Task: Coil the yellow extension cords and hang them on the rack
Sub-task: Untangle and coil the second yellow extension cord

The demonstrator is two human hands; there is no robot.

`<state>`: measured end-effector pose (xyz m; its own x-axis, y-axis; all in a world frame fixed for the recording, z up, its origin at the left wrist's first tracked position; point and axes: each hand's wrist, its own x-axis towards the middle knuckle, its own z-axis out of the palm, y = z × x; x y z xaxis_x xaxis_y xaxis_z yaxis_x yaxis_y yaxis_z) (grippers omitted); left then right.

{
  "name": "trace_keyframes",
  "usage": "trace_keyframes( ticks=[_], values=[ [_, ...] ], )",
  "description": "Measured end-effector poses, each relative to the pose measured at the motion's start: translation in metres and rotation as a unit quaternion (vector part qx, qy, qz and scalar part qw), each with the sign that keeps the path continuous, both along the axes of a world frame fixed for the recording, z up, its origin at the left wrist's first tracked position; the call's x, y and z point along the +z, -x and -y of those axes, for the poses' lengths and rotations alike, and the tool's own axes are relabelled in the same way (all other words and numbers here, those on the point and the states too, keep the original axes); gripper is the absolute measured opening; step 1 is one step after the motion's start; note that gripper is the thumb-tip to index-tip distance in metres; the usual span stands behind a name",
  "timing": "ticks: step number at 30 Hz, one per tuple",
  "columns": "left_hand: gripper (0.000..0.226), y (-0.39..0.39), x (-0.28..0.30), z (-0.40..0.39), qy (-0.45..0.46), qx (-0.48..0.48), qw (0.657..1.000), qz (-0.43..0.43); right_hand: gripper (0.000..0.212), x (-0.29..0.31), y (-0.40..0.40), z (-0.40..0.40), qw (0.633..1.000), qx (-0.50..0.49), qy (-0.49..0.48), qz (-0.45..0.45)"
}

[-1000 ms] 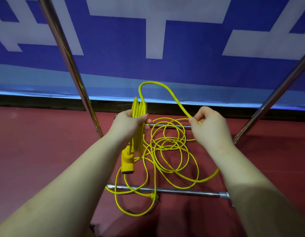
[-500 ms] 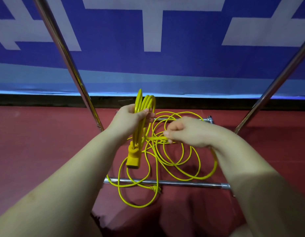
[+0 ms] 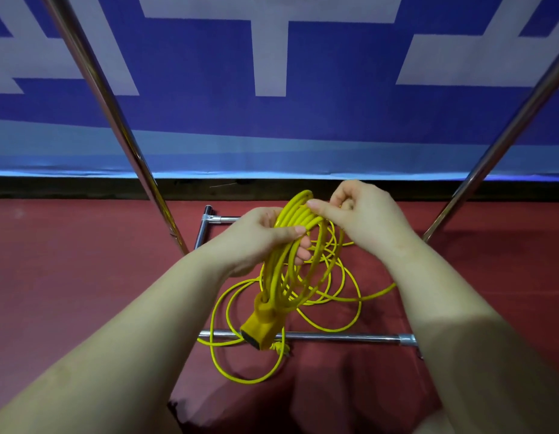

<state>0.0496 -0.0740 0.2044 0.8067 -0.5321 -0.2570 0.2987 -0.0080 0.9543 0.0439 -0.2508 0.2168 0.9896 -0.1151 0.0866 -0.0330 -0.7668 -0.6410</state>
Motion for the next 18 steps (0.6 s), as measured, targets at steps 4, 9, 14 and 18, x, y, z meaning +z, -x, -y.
trace_keyframes(
  ticks=[4, 9, 14, 18],
  values=[
    [0.016, -0.009, 0.003, -0.01, 0.035, 0.102, 0.994, 0.01, 0.054, -0.012, -0.002, 0.016, 0.988, 0.037, 0.052, -0.14],
    [0.015, -0.012, 0.005, -0.018, 0.042, 0.145, 0.988, 0.017, 0.022, -0.007, -0.005, 0.017, 0.97, 0.01, -0.245, -0.005],
    [0.01, -0.004, 0.004, -0.016, 0.006, 0.071, 0.997, 0.013, 0.018, -0.001, -0.006, 0.015, 0.946, -0.005, -0.317, 0.059],
    [0.011, -0.001, 0.002, -0.017, 0.025, 0.049, 0.998, -0.015, 0.019, 0.0, -0.006, 0.017, 0.967, -0.006, -0.249, 0.049]
  ],
)
